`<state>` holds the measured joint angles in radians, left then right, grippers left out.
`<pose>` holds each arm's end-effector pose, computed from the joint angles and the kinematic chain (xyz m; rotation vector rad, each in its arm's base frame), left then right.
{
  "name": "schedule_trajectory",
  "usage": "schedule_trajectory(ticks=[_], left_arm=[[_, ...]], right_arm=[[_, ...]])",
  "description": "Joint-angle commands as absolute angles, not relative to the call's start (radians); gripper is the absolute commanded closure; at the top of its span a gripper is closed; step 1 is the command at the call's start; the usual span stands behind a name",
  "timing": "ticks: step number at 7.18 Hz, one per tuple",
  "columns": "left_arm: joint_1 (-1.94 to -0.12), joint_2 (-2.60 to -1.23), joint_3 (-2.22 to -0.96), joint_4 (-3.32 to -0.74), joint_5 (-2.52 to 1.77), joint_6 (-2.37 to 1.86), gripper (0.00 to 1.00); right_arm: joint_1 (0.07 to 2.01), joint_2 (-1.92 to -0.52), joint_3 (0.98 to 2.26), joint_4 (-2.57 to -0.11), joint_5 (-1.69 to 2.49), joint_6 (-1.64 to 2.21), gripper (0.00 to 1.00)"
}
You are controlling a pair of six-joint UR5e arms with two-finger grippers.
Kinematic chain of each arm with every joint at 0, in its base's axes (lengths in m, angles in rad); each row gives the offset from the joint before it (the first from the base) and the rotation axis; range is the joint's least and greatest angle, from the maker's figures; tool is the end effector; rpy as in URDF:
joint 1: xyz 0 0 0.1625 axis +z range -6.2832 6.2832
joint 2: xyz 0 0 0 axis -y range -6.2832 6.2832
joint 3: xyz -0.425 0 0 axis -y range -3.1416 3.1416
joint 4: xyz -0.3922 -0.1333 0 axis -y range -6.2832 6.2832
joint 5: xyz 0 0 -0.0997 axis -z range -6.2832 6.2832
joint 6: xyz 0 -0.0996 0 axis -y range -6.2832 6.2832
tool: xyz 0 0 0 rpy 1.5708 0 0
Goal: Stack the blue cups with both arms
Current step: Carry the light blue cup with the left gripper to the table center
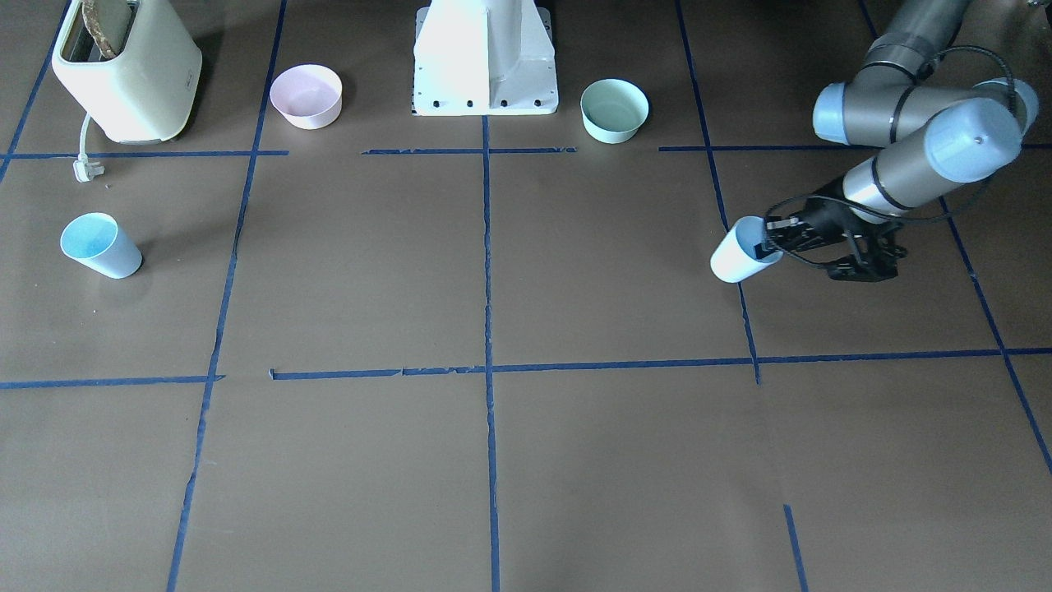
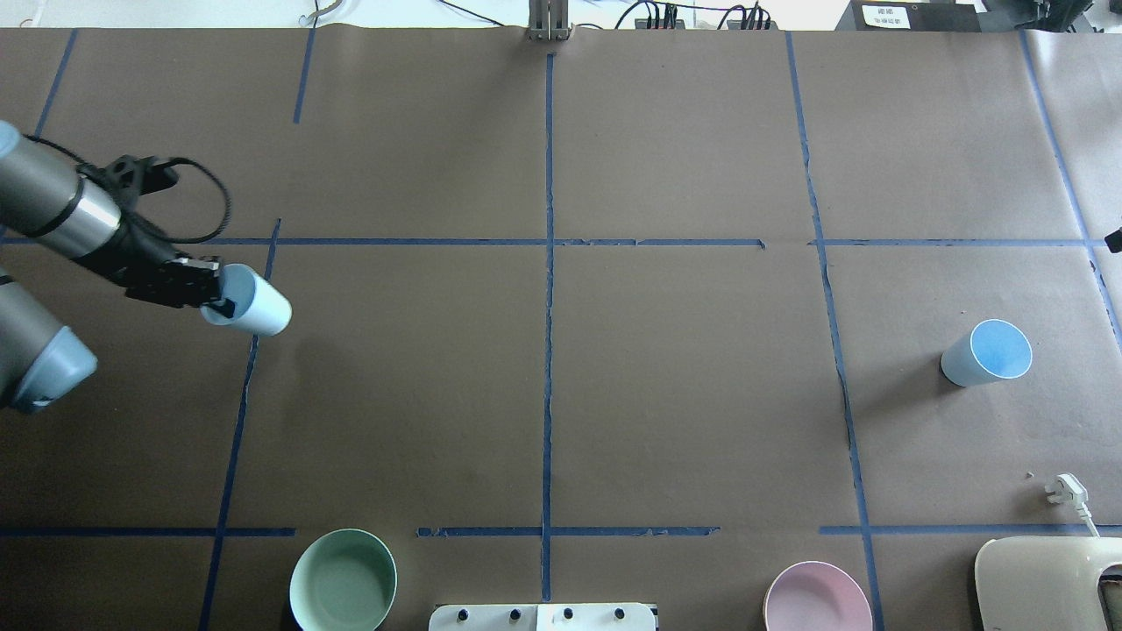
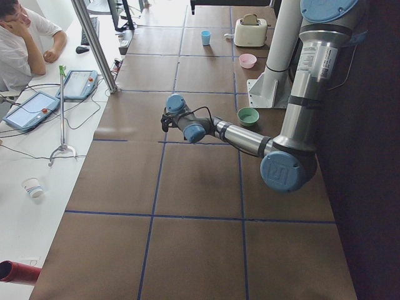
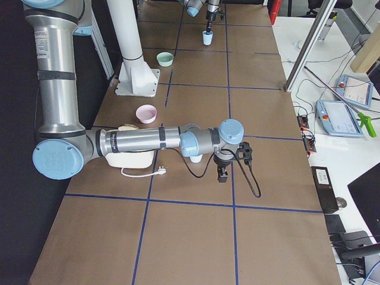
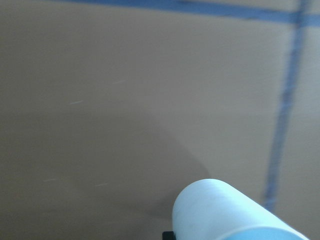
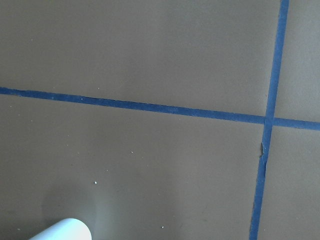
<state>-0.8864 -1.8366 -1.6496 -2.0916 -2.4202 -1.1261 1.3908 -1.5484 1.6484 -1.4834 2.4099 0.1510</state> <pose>0.3311 -0.4984 0.4068 -0.1230 1.1216 -0.0266 -0.0331 -0.5125 0.5950 0.0360 -0.8544 -0.1058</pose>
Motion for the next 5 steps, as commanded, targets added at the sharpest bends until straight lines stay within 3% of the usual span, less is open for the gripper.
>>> schedule_trajectory(ticks=[1,3,5], left_arm=[[-0.711,-2.113,-1.644,-2.057,-2.221,-1.406,1.0],[-0.57,-2.285,-1.594,-1.888,-1.945,-1.398,1.0],[-0.502,-2.304,-1.594,-1.759,-1.827,-1.34,1.0]], right_arm=[[1.39,-1.548,1.647,-1.483,2.41,0.149,0.0],[1.381,-1.542,1.647,-1.483,2.41,0.149,0.0],[1.362,-1.542,1.649,-1.483,2.41,0.147,0.0]])
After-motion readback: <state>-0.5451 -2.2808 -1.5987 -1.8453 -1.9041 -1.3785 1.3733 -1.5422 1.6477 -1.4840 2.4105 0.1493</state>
